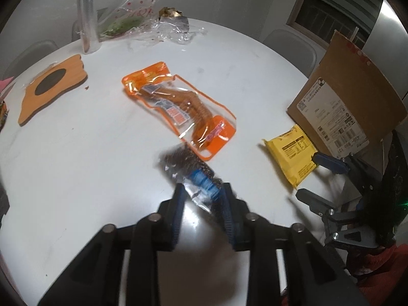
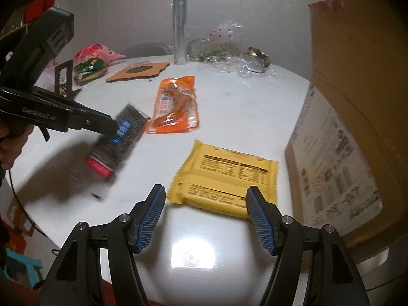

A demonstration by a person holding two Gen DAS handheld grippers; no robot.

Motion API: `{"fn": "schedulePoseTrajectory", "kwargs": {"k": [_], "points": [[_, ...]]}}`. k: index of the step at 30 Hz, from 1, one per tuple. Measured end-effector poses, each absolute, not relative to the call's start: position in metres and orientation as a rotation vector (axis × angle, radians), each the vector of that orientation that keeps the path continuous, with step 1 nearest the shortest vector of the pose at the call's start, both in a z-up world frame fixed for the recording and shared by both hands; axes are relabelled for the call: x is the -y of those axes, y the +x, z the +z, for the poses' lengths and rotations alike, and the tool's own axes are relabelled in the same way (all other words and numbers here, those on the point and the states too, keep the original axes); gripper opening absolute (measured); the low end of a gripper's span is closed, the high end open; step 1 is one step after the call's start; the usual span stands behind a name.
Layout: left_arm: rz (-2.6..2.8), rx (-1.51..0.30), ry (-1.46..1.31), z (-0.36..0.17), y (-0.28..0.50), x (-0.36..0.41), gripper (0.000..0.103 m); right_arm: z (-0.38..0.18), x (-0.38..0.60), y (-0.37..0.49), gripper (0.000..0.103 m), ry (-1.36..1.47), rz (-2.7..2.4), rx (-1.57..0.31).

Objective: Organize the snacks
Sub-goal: 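Grasp the black sesame bar with the left tool while the right tool grasps the yellow biscuit packet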

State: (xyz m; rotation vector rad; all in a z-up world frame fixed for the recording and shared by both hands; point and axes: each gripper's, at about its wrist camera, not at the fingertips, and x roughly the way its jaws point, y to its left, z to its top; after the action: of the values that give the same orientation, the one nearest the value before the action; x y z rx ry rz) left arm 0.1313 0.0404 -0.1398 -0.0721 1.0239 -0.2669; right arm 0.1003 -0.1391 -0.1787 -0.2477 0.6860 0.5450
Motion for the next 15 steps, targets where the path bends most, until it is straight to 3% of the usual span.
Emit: {"fn": "schedulePoseTrajectory", "kwargs": {"k": [10, 15], "points": [[-0.236, -0.998, -0.12, -0.142, 0.119, -0.037, 0.061, -0.179, 0.129, 0.098, 0.062, -0.149, 0.663, -0.763], [-0.245, -0.993, -0.129, -0.147, 0.12, -0.029, 0.063, -0.155, 0.125, 0.117, 0.062, -0.219, 0.6, -0.668]]}}
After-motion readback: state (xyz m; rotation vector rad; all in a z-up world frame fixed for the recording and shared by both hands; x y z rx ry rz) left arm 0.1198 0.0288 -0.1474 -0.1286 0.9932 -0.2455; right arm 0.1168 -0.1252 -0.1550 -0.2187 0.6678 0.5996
